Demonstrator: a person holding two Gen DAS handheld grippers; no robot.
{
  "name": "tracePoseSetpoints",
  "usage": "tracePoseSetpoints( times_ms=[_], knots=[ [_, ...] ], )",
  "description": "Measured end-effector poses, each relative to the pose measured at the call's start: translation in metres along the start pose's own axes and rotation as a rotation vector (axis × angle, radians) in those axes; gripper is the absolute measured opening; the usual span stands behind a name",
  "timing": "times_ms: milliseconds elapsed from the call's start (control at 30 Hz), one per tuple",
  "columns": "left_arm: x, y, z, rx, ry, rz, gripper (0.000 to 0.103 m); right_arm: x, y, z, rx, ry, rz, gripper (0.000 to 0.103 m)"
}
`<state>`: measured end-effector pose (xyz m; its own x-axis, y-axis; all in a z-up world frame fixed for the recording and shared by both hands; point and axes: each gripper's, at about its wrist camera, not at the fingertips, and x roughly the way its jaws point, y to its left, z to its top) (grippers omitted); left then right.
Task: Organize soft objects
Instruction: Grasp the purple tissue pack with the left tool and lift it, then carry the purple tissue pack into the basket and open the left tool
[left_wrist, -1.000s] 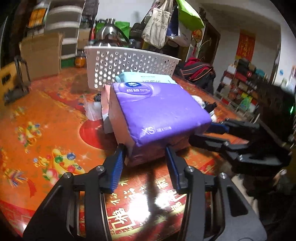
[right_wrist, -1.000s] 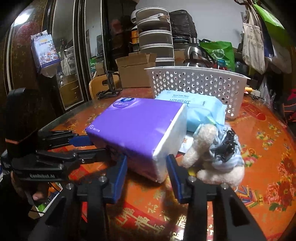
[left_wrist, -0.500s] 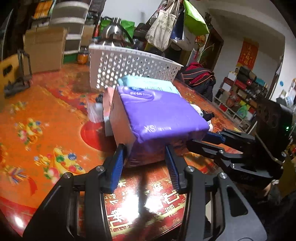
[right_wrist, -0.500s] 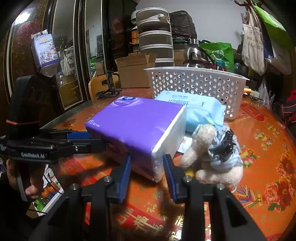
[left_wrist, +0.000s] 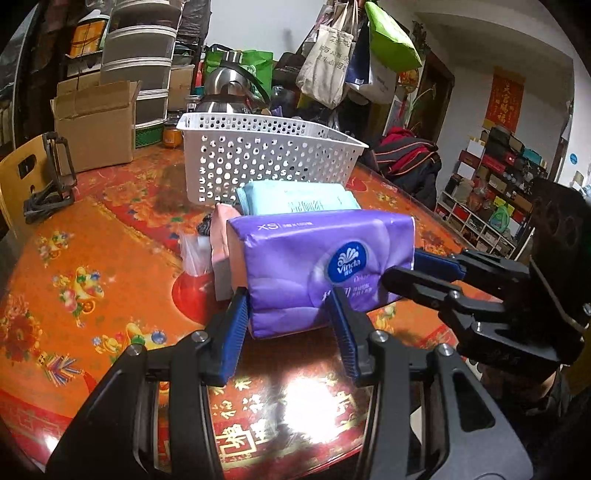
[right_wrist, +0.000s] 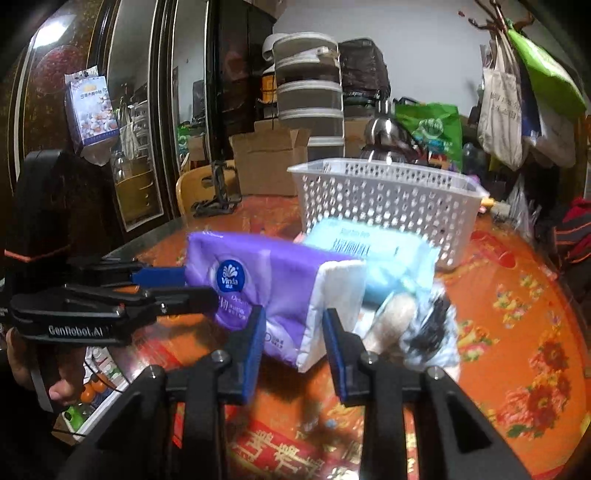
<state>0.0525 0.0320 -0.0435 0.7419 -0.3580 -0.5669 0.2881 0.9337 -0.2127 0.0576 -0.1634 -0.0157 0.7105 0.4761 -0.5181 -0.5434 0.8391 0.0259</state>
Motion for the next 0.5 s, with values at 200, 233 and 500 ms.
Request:
tracePoseSetpoints(
  times_ms=[200,233,500],
  knots=[
    [0.001,-0.008,0.012,-0.013,-0.002,0.03,0.041,0.0,-0.007,0.01,0.009,-0.005,-0.014,0.03],
    [0.001,-0.009,0.014,-0.022,0.002,0.033,0.041,-0.001,-0.007,0.01,0.008,-0.008,-0.019,0.03],
    [-0.003,-0.018,0.041,-0.001,-0.046,0.052,0.041,-0.009,-0.014,0.031,0.007,-0.054,-0.041,0.029]
  ],
)
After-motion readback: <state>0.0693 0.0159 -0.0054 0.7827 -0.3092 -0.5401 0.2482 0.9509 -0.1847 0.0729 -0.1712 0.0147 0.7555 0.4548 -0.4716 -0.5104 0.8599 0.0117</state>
